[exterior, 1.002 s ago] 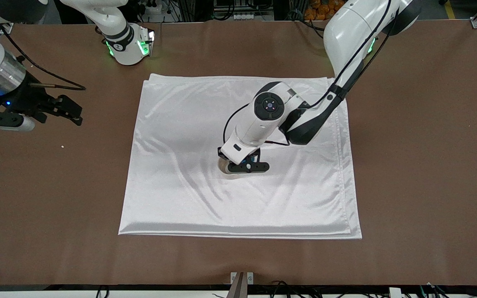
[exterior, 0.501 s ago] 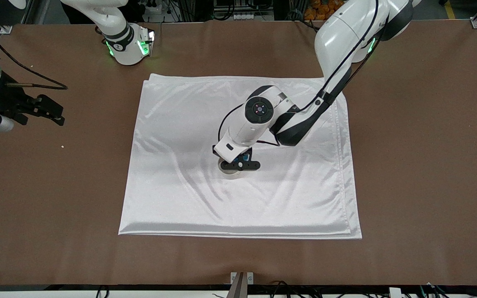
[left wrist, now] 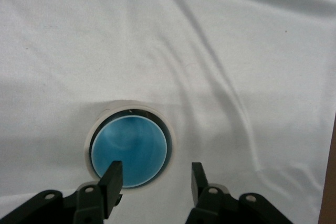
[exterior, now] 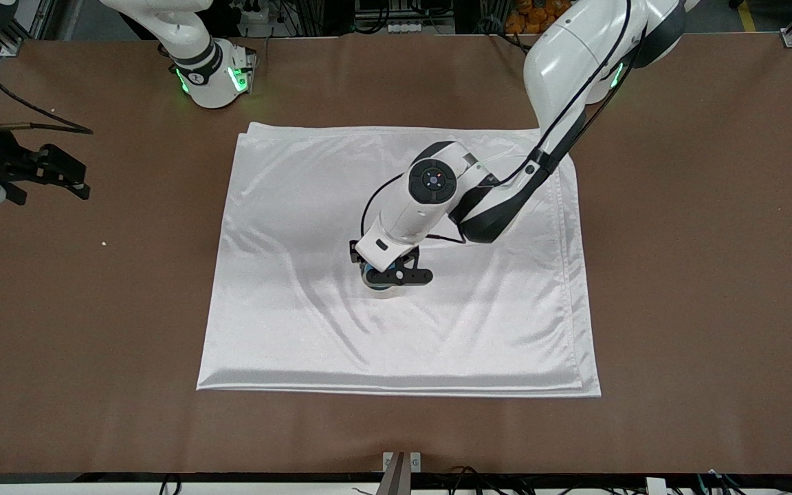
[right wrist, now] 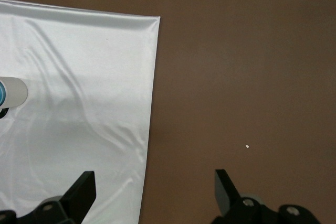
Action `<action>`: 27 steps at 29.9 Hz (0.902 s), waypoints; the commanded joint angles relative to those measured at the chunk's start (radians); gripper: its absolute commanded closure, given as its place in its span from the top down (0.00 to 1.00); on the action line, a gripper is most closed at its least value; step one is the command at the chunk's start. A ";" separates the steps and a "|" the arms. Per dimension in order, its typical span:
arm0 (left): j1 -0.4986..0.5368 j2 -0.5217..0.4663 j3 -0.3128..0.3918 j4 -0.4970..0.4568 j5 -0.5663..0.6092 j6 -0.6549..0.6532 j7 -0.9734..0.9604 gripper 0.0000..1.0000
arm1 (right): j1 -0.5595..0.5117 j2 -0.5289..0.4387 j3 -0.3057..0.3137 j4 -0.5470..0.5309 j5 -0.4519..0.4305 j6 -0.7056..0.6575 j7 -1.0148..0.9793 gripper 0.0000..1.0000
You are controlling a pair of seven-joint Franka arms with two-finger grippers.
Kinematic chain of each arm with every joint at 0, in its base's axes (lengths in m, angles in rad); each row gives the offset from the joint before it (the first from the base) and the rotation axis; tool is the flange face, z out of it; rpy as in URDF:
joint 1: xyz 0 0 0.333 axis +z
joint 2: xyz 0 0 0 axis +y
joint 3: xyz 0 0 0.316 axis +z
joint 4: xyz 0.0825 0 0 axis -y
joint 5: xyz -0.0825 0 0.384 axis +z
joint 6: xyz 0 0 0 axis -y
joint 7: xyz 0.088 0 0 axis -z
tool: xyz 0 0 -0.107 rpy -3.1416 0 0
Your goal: Place blue cup into white mug on cloth
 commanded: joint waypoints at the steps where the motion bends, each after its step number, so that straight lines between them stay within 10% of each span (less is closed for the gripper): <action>1: 0.009 -0.073 0.000 -0.011 0.015 -0.058 -0.027 0.67 | 0.005 -0.021 -0.024 0.000 0.045 -0.005 -0.041 1.00; 11: 0.015 -0.309 0.086 -0.093 0.032 -0.341 0.016 0.81 | 0.005 -0.021 -0.039 0.003 0.045 -0.008 -0.028 1.00; 27: 0.055 -0.734 0.302 -0.406 -0.144 -0.407 0.465 1.00 | 0.025 -0.024 -0.045 0.002 0.034 -0.038 -0.028 1.00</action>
